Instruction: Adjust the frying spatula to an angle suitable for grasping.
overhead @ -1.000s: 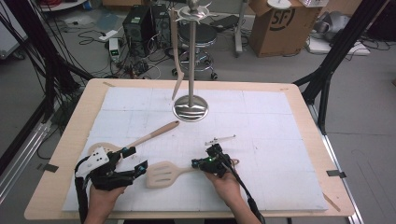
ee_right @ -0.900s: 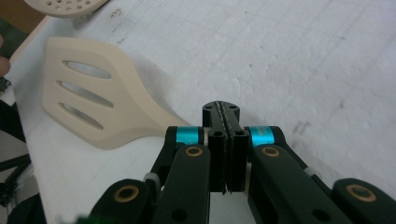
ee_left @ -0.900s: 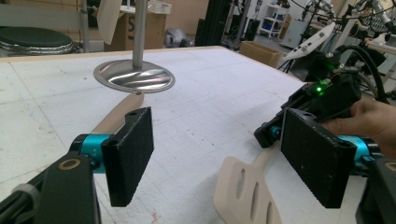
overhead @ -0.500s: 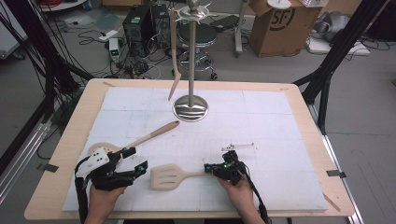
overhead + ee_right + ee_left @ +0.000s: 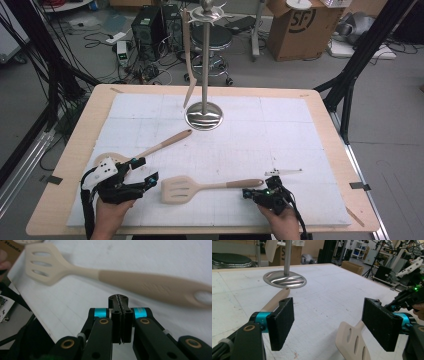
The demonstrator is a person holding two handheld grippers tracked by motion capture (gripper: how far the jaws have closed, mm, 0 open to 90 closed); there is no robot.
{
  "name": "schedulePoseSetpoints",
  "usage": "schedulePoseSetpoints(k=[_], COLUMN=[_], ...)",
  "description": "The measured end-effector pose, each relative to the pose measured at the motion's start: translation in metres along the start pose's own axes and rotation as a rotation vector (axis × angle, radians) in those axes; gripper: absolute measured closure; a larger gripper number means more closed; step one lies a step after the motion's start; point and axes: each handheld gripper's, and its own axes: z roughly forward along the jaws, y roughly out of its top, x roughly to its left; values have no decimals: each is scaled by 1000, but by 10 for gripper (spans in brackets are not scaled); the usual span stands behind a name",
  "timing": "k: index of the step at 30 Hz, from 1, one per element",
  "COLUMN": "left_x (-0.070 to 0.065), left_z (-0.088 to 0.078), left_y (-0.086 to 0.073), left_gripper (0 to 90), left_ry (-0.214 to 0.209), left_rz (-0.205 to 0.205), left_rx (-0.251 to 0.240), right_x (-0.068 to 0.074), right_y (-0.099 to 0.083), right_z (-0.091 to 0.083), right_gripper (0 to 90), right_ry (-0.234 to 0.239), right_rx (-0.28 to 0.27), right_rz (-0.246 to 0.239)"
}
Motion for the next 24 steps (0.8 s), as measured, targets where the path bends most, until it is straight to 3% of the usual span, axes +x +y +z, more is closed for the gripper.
schedulePoseSetpoints(k=[3,8,14,20,24], left_x=[-1,-2,0,1,1], left_z=[0,-1,-2,-3,-3], left_y=[0,0,0,0,0], left_gripper=[266,267,267,267,267], left_ry=[-1,4,7,9,7], left_rz=[1,3,1,2,1], left_rx=[1,-5,-5,-6,-4], right_x=[-5,-13,-13,-16,-17], right_y=[-6,5,24,30,23], right_z=[-2,-1,3,5,3], right_gripper=[900,900,900,900,900], right_ry=[-15,-81,-136,-131,-102], right_rx=[3,-23,-119,-145,-116], right_rz=[20,23,4,17,18])
